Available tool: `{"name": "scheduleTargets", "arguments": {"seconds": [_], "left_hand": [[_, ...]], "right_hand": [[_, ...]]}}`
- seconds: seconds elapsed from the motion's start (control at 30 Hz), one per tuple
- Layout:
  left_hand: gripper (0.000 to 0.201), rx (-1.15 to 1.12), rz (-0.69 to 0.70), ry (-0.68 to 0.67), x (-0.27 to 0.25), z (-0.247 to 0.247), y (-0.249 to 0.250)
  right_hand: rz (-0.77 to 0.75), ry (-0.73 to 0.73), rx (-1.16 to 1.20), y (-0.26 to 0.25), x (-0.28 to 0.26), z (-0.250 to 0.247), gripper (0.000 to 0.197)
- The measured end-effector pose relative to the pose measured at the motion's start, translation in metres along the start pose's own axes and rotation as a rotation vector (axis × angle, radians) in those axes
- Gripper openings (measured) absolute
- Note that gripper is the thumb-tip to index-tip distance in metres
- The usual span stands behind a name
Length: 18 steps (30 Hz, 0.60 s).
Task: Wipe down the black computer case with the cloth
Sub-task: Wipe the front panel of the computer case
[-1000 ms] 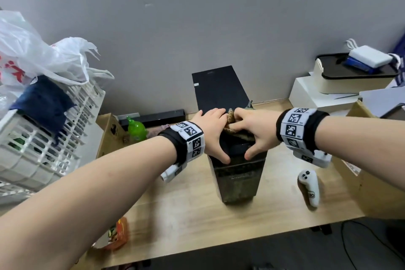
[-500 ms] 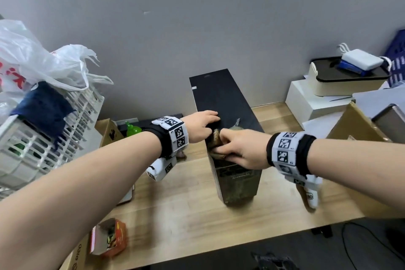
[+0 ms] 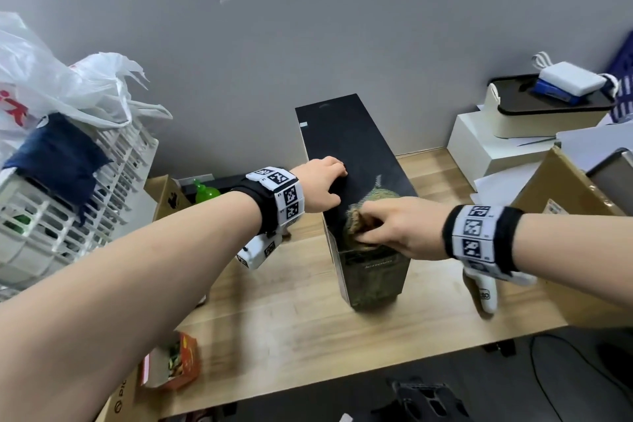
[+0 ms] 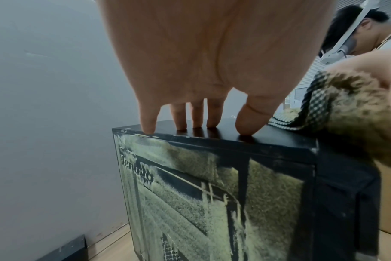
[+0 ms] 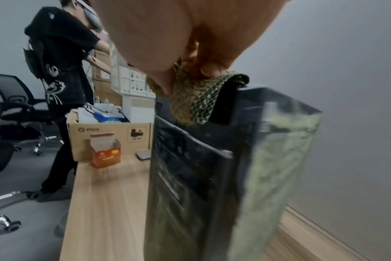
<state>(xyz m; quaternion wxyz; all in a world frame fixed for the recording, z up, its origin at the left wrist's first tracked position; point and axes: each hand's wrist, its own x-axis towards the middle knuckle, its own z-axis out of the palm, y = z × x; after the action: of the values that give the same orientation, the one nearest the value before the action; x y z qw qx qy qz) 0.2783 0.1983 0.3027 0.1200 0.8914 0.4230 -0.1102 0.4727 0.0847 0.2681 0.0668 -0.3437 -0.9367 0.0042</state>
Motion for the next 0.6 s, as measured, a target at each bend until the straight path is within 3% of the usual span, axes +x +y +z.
{"name": "scheduleTargets", "arguments": {"seconds": [0.13,0.23,0.33,0.47,0.6], "left_hand": [[0.06,0.046,0.007,0.056,0.0,0.009,0.004],[0.075,0.01,0.022,0.099,-0.006,0.03,0.002],[0.067,-0.071,0.024,0.147,-0.012,0.048,-0.001],[0.068,-0.075,0.046,0.15,-0.013,0.05,-0.003],[0.075,-0.099,0.052,0.172,-0.014,0.052,-0.002]], "right_hand": [[-0.011,0.029,-0.072,-0.018,0.02,0.017,0.04],[0.014,0.061,-0.13,-0.022,0.01,0.026,0.035],[0.032,0.111,-0.182,-0.036,0.002,0.043,0.031],[0.065,0.05,-0.196,-0.046,-0.002,0.081,0.022],[0.066,0.054,-0.233,-0.048,0.002,0.113,0.039]]}}
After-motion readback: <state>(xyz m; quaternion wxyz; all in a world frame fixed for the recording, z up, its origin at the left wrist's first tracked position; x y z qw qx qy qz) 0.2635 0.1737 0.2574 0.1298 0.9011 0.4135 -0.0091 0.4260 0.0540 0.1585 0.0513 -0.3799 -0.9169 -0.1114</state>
